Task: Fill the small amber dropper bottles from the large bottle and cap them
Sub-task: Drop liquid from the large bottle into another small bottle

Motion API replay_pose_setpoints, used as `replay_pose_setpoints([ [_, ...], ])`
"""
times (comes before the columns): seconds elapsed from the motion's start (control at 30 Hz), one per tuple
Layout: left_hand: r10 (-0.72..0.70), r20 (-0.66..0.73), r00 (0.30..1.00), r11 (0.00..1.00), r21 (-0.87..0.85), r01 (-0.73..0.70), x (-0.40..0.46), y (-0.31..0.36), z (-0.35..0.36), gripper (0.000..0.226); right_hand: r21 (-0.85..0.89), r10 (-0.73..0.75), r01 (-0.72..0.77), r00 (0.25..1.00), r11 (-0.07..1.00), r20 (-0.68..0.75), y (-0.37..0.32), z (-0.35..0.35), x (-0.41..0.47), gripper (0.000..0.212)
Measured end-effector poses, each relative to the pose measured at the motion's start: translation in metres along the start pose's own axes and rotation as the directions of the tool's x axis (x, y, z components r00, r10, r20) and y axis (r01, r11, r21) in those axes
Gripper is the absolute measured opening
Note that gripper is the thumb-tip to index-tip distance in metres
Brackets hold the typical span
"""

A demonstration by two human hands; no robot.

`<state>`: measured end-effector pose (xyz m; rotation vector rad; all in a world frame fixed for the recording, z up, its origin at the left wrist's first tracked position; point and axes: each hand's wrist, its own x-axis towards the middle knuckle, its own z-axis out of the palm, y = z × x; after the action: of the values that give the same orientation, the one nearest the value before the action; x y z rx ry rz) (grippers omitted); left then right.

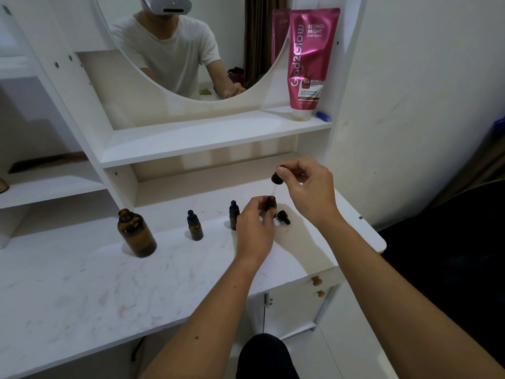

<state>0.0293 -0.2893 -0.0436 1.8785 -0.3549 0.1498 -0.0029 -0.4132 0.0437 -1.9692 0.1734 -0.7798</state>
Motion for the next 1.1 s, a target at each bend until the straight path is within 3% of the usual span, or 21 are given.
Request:
replay_pose_setpoints([
  [0.27, -0.009, 0.007, 1.000, 1.000, -0.020, 0.010, -0.002, 0.004, -0.002, 0.026, 0.047, -0.026, 0.026, 1.000, 0.999, -0.002, -0.006, -0.004, -0.002, 0.008],
  [0.43, -0.065, 0.018, 0.998, 0.998, -0.020, 0.065, -0.008, 0.006, -0.004, 0.047, 0.079, -0.042, 0.046, 0.997, 0.996, -0.059, -0.021, -0.012, -0.001, 0.012],
  [0.6, -0.107, 0.061, 0.992, 0.993, -0.047, 0.110, -0.024, 0.007, -0.021, 0.052, 0.095, -0.061, 0.068, 0.995, 0.993, -0.076, -0.036, -0.014, -0.007, 0.012],
  [0.93, -0.088, 0.239, 0.967, 0.978, -0.164, 0.129, -0.075, -0.002, -0.096, 0.032, 0.249, -0.115, 0.119, 0.993, 0.961, -0.032, -0.088, 0.022, -0.022, 0.013],
  [1.1, -0.170, 0.127, 0.977, 0.957, -0.215, 0.194, -0.082, -0.017, -0.153, 0.029, 0.331, -0.153, 0.135, 0.988, 0.934, 0.031, -0.116, 0.062, -0.031, 0.012],
])
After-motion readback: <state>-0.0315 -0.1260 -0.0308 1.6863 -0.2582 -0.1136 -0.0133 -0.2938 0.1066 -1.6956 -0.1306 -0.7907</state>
